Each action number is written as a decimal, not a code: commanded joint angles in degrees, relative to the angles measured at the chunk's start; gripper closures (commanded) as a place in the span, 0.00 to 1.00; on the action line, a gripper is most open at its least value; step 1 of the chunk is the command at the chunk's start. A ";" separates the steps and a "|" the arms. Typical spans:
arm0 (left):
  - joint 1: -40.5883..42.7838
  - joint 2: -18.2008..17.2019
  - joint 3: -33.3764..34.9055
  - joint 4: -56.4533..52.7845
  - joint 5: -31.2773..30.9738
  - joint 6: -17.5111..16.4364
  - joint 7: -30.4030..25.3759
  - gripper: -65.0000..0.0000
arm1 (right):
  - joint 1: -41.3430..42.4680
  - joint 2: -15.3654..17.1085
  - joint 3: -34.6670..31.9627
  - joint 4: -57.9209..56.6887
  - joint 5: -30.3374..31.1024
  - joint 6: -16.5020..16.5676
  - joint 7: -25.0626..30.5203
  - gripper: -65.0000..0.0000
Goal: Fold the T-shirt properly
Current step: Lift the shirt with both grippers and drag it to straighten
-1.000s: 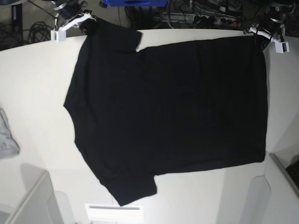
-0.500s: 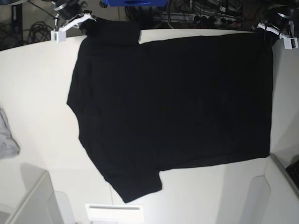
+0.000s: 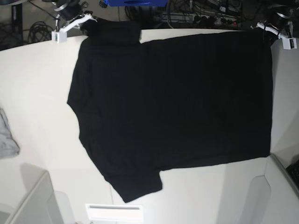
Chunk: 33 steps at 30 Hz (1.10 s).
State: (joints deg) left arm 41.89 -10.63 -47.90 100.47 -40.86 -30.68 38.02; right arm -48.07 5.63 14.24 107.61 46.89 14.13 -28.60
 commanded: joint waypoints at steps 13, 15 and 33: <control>-3.43 1.53 -0.67 3.23 -1.12 -0.22 -0.97 1.00 | 7.06 0.13 0.66 5.75 0.80 0.42 -5.64 1.00; -4.57 2.59 -0.76 3.23 -1.12 -0.22 -0.97 1.00 | 8.29 0.04 0.57 5.84 0.89 0.16 -5.91 1.00; -15.91 4.52 -9.99 3.05 -0.59 3.12 13.36 1.00 | 22.89 -0.13 0.66 5.31 0.62 -1.69 -16.10 1.00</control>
State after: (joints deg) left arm 25.58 -5.41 -57.52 102.74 -40.75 -27.88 52.53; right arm -25.26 5.17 14.68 112.12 46.72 12.10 -45.74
